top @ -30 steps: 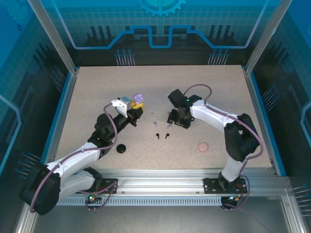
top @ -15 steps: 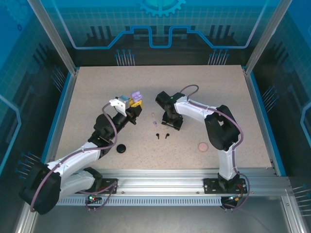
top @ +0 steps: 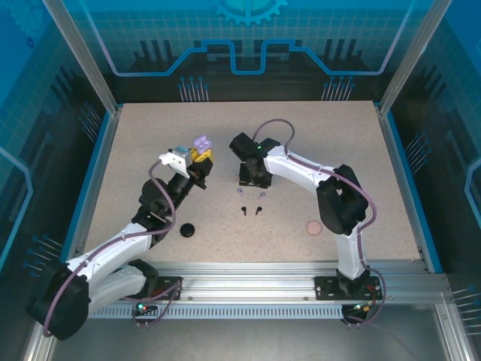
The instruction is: Insert wireless bluetooth earbuds into charging case
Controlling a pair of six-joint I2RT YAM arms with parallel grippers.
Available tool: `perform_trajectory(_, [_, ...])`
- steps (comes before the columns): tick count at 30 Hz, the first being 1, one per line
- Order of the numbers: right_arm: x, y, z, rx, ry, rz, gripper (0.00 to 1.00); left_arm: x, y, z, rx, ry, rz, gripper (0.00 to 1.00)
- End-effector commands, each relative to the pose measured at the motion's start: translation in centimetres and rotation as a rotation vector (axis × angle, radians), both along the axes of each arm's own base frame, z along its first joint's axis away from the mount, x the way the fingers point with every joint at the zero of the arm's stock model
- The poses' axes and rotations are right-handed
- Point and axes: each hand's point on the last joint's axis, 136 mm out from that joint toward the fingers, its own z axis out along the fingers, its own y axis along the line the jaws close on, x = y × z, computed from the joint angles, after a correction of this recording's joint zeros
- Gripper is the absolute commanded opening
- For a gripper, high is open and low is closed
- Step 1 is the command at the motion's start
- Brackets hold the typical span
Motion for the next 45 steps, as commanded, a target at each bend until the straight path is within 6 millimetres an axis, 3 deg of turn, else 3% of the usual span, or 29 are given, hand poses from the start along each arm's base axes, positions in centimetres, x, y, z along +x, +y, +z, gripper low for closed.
perform_trajectory(1, [1.0,3.1,1.0,0.041,-0.071,0.266,0.46,0.3,1.9,1.9,-0.061,-0.019,0.064,0.00])
perform_trajectory(7, [1.3,5.2,0.0,0.039,-0.066,0.453,0.41,0.9,4.9,2.4,-0.150,0.001,0.153,0.00])
perform_trajectory(10, [1.4,4.8,-1.3,-0.017,-0.024,0.462,0.38,1.0,5.5,2.5,-0.165,0.012,0.164,0.00])
perform_trajectory(22, [0.4,4.6,-4.6,-0.098,0.062,0.456,0.33,1.0,5.6,2.4,-0.158,0.023,0.164,0.00])
perform_trajectory(45, [0.7,4.8,-6.0,-0.121,0.083,0.435,0.33,0.9,5.6,2.2,-0.159,0.026,0.162,0.00])
